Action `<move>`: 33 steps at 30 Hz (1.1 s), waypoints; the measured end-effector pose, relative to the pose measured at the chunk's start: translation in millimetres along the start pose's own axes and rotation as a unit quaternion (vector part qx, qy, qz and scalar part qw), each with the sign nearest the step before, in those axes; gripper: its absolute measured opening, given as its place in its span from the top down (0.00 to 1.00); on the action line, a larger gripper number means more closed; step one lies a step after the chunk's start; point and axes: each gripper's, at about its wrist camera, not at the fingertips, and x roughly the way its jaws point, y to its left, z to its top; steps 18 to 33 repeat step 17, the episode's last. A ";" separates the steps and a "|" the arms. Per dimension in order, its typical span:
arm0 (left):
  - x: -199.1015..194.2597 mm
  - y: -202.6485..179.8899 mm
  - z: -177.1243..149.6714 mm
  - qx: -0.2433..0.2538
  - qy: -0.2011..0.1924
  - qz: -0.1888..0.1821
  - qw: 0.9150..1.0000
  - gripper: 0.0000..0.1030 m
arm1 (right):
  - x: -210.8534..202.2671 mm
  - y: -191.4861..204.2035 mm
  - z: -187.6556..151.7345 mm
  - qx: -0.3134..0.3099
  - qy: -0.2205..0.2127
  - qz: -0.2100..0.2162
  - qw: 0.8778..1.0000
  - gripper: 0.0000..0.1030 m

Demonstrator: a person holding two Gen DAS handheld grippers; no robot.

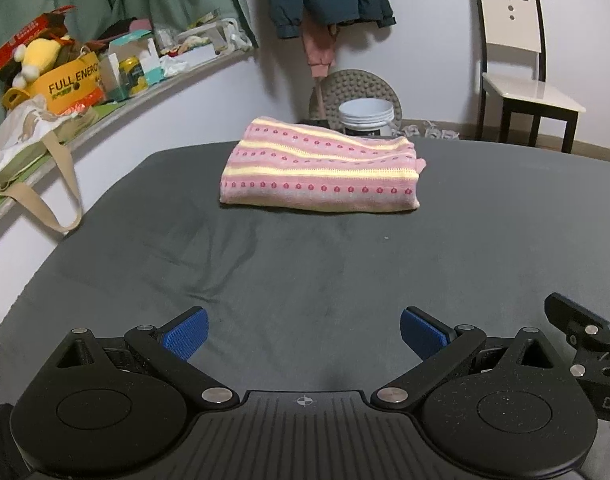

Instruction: Fold clothes

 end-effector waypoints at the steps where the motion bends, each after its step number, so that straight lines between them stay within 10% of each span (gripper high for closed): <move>1: 0.5 0.5 -0.2 -0.002 0.002 0.000 1.000 0.01 | 0.2 -0.9 -0.7 0.003 0.002 0.002 1.000 0.00; 33: 6.6 3.5 -3.2 -0.027 0.010 -0.003 1.000 0.01 | 2.6 -4.0 -1.7 0.014 0.017 0.013 1.000 0.00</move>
